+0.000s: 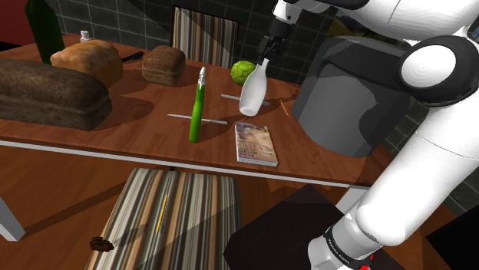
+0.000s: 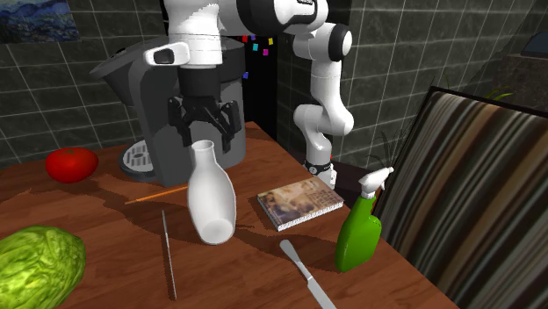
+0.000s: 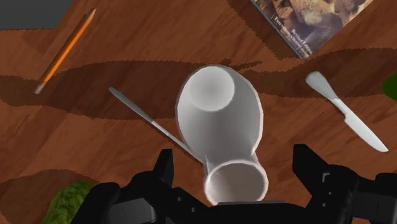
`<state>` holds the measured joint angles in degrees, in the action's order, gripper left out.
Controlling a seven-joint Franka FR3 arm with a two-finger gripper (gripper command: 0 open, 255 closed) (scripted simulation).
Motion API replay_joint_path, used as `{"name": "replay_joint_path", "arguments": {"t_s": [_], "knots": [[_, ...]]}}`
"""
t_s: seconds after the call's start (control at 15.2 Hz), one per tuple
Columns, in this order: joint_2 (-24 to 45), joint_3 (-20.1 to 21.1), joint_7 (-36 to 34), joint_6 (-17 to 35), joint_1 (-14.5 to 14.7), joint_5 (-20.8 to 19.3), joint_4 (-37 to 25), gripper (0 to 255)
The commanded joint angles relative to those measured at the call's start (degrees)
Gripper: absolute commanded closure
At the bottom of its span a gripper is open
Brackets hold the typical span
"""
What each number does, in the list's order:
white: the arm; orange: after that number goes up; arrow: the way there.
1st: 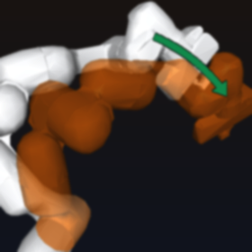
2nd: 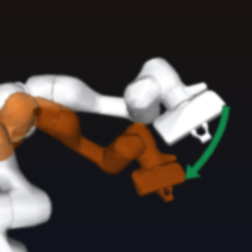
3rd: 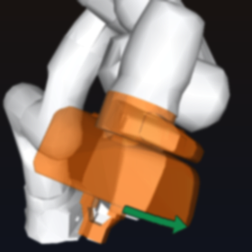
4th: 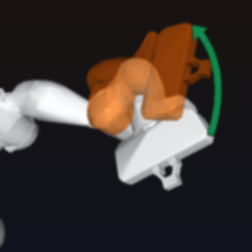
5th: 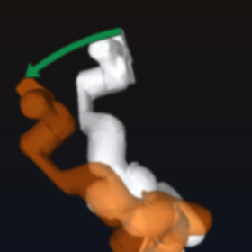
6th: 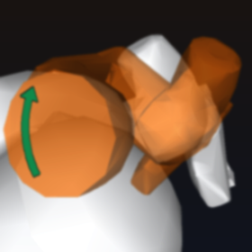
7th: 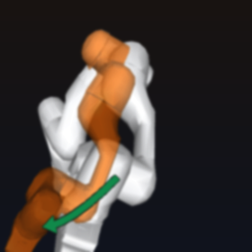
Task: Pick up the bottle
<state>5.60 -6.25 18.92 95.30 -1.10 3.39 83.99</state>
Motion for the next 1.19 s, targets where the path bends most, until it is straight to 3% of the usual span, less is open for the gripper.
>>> {"name": "replay_joint_path", "arguments": {"t_s": [0.0, 0.13, 0.2, 0.79, 1.12], "knots": [[-0.46, 0.03, 0.03, 1.83, 0.05, -0.05, 2.27, 0], [-0.58, 0.04, 0.04, 2.32, 0.06, -0.06, 2.88, 0], [-0.65, 0.02, 0.08, 2.35, 0.05, -0.06, 2.98, 255], [-0.58, 0.04, 0.04, 2.31, 0.06, -0.06, 2.86, 255], [0.61, -0.02, -0.06, -1.98, -0.05, 0.06, -2.61, 255]]}}
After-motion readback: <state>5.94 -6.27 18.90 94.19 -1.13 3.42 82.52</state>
